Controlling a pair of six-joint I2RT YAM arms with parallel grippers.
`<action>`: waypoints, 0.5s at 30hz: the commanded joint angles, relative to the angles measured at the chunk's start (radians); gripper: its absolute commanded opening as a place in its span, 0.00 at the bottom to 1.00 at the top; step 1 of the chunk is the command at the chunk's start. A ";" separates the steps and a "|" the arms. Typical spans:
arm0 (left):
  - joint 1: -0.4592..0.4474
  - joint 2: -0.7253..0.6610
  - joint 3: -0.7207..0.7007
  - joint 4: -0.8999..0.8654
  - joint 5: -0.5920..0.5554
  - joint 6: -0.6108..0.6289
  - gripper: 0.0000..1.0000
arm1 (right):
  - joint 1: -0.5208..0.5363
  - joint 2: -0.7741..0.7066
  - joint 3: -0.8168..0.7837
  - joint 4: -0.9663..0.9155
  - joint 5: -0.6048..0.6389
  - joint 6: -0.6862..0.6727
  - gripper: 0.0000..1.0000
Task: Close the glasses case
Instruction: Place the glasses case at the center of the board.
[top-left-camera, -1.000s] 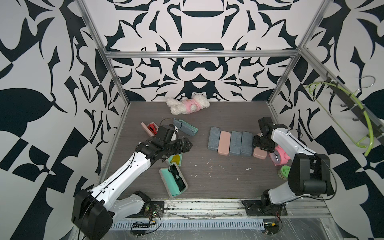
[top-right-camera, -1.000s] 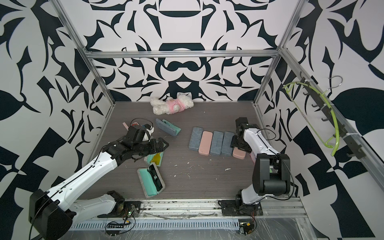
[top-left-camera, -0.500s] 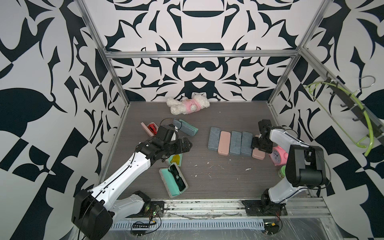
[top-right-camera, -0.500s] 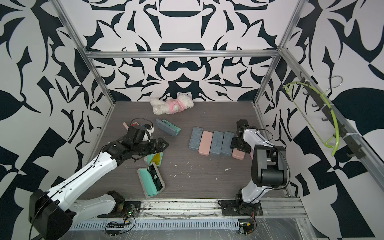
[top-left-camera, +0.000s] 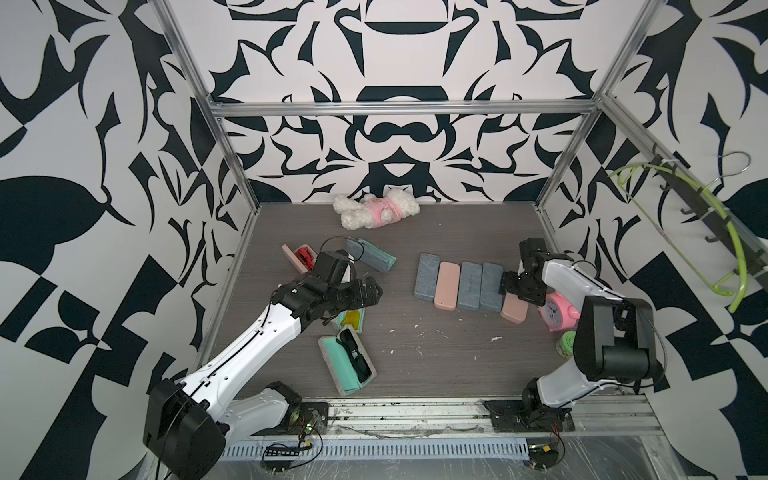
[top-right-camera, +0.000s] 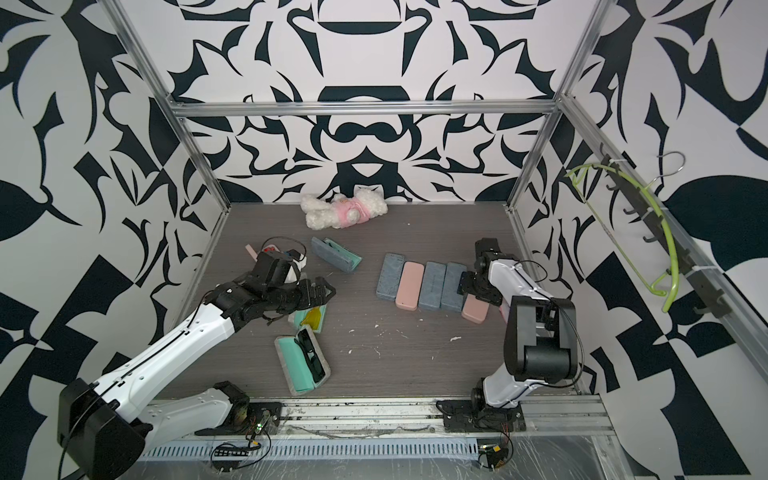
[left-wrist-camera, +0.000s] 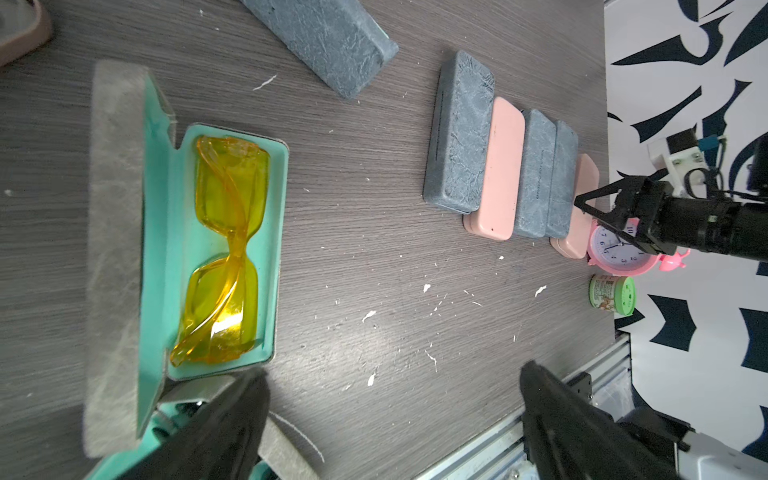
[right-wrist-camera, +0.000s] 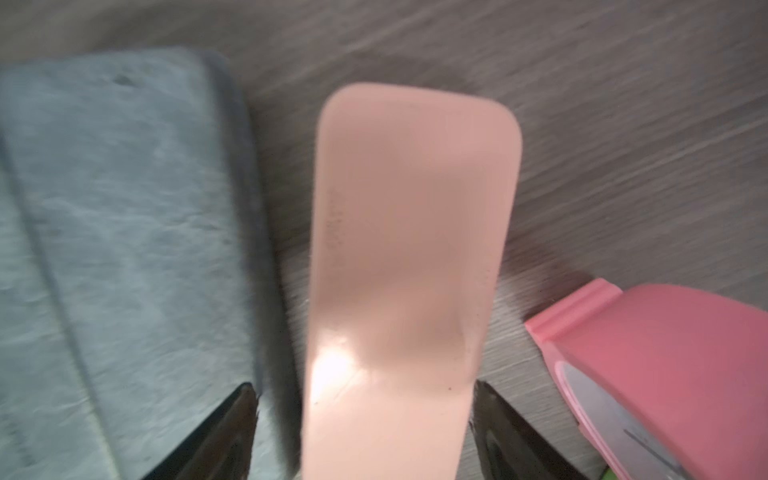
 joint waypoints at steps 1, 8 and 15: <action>0.022 0.012 0.039 -0.064 -0.018 0.013 0.99 | 0.003 -0.054 0.000 0.007 -0.038 0.017 0.83; 0.134 0.043 0.055 -0.120 -0.016 0.044 0.99 | -0.001 -0.149 0.002 -0.030 -0.076 0.038 0.83; 0.254 0.088 0.045 -0.123 -0.023 0.082 0.99 | 0.008 -0.301 -0.085 0.015 -0.312 0.120 0.83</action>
